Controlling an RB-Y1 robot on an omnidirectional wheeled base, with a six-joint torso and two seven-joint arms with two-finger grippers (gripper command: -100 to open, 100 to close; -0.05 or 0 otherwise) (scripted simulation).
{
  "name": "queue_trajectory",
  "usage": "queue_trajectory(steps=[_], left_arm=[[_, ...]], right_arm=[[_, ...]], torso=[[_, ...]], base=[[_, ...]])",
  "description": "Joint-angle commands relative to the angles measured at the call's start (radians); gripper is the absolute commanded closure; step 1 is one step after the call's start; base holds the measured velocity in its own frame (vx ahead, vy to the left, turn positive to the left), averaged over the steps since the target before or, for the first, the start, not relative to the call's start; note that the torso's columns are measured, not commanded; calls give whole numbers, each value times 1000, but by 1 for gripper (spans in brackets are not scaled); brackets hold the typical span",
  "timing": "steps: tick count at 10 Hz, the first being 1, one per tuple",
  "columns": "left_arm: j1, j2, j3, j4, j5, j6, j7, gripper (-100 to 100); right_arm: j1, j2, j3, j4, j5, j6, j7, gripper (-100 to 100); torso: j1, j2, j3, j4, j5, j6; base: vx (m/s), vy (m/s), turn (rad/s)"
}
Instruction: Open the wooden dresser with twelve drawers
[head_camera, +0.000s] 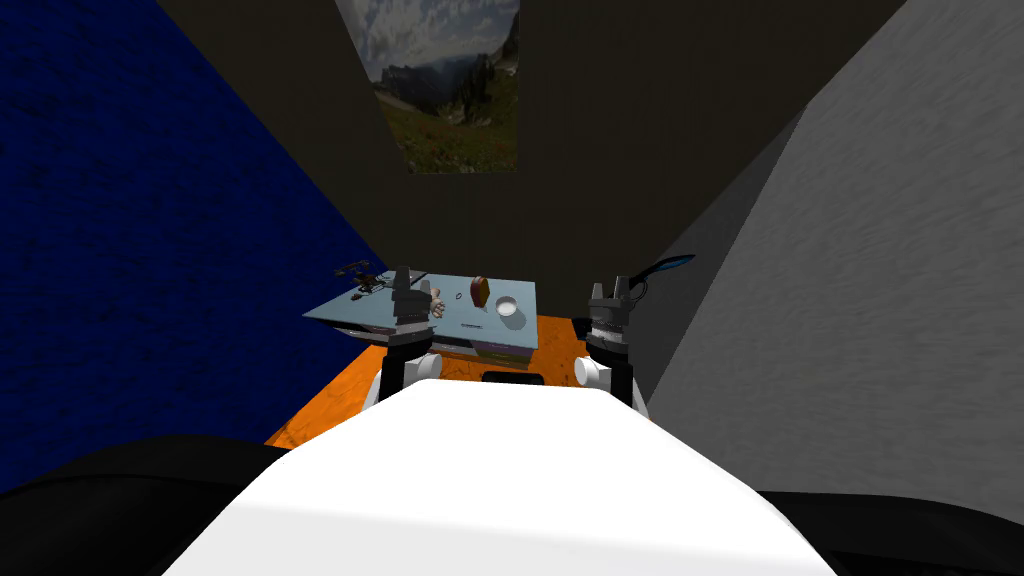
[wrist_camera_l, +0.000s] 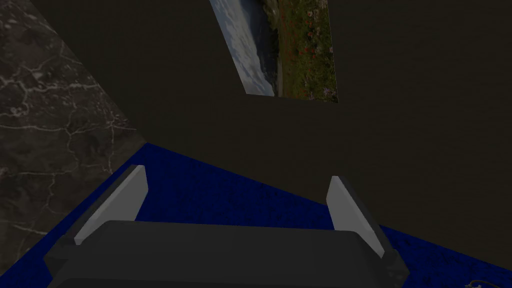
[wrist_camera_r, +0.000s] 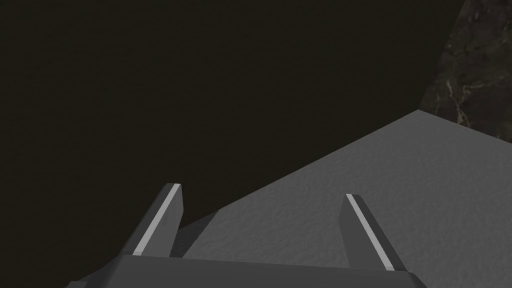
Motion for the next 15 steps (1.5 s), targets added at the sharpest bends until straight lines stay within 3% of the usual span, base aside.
queue_trajectory(steps=[1,9,10,11,14,15], left_arm=[[0,0,0,0,0,0,0,0],[0,0,0,0,0,0,0,0],[-5,40,1,18,1,-6,0,-100],[-9,68,2,37,2,-12,0,-100],[-30,140,7,115,9,-41,0,-100],[-30,140,7,121,9,-41,0,-100]], right_arm=[[0,0,0,0,0,0,0,0],[0,0,0,0,0,0,0,0],[0,0,0,0,0,0,0,0],[0,0,0,0,0,0,0,0],[0,0,0,0,0,0,0,0],[0,0,0,0,0,0,0,0]], torso=[[0,40,-82,41,0,0],[0,618,-1234,617,0,0],[0,691,-1382,691,0,0],[0,725,-1451,724,0,0],[0,738,-1476,738,0,0],[0,738,-1476,738,0,0]], base=[[0,0,0],[0,0,0],[0,0,0],[-5,3,-4],[-13,10,-4],[-10,9,-3]])
